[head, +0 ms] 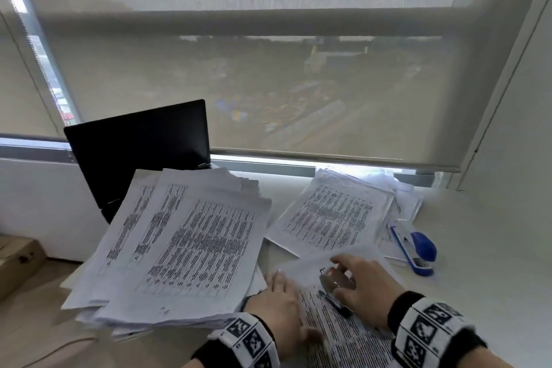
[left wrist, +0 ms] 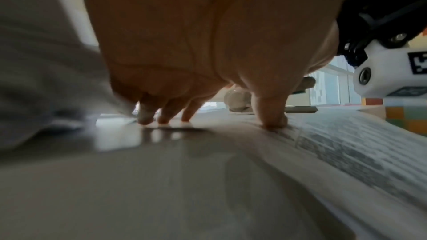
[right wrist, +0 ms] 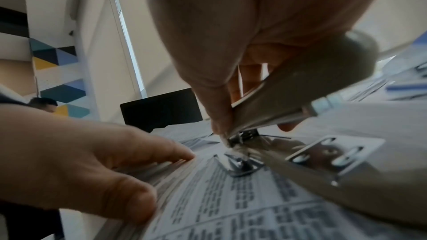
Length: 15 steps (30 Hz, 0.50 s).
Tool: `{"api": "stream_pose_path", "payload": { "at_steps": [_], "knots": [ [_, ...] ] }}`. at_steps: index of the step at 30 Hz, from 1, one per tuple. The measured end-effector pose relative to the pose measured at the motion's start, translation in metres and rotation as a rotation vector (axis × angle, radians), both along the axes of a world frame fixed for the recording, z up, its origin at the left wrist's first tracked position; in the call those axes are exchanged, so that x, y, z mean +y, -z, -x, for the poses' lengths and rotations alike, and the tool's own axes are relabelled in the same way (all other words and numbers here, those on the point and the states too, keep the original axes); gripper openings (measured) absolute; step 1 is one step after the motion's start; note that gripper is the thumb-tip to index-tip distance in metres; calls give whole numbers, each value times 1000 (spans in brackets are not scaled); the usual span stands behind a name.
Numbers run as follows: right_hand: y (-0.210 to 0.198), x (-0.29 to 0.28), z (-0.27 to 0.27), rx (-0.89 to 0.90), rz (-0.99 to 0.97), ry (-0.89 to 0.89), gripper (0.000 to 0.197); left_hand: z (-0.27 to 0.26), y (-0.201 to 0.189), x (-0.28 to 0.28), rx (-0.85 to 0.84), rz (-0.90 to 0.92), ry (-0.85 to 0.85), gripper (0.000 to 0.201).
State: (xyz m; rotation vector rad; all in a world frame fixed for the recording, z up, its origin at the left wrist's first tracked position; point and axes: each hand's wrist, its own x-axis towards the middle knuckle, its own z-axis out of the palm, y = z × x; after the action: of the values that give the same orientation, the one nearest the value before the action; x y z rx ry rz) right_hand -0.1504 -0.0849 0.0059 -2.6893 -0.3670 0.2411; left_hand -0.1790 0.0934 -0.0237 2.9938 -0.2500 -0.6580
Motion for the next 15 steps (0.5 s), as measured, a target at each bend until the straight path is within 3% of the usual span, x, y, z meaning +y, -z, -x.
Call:
{"api": "stream_pose_path", "payload": {
  "at_steps": [2,3,6,8,15],
  "knots": [
    [8,10,-4,16,19,-25,54,2,4,5,55,18,11,127],
    [12,16,-6,16,40,-37,50,1,3,8,53,23,5,123],
    [19,32,-12,-2,110,-48,43,-3,0,19,-56,120,-45,80],
    [20,44,-15,-13,122,-50,36,-3,1,26,-97,150,-41,70],
    [25,70,-25,-42,211,18,32,0,6,27,-149,178,-20,77]
  ]
}}
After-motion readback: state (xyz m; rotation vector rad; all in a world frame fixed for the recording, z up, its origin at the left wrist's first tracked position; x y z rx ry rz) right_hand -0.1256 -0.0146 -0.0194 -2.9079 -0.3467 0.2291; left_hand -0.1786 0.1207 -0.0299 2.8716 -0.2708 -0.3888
